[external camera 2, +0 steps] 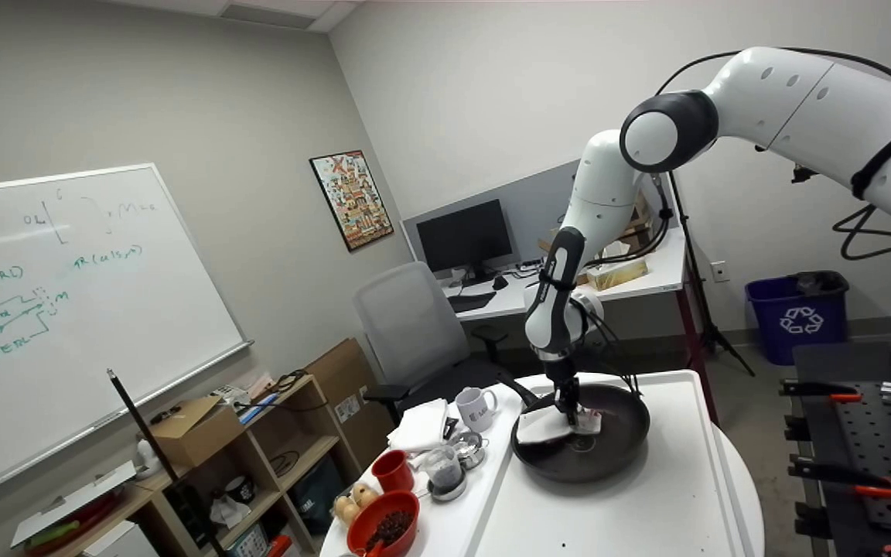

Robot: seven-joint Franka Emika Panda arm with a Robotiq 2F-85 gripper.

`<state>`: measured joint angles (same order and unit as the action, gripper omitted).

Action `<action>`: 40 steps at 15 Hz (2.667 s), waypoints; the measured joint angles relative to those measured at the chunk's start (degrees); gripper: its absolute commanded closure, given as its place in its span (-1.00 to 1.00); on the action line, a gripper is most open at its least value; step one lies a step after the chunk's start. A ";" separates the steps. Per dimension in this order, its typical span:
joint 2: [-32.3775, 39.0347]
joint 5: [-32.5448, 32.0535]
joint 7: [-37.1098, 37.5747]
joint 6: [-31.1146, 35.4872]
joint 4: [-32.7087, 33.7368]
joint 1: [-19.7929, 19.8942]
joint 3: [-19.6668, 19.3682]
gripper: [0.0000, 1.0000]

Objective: Pick up the napkin from the table and wipe the pan

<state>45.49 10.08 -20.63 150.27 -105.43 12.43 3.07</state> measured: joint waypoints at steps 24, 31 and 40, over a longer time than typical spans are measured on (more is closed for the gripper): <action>-6.39 -10.55 -12.66 7.10 -18.78 1.33 8.96 0.95; -6.39 -8.15 -12.82 7.06 -18.02 9.00 9.11 0.95; -5.36 -3.20 -13.18 7.03 -15.74 16.64 9.12 0.95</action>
<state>40.13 6.88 -33.81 157.30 -121.17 29.07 12.20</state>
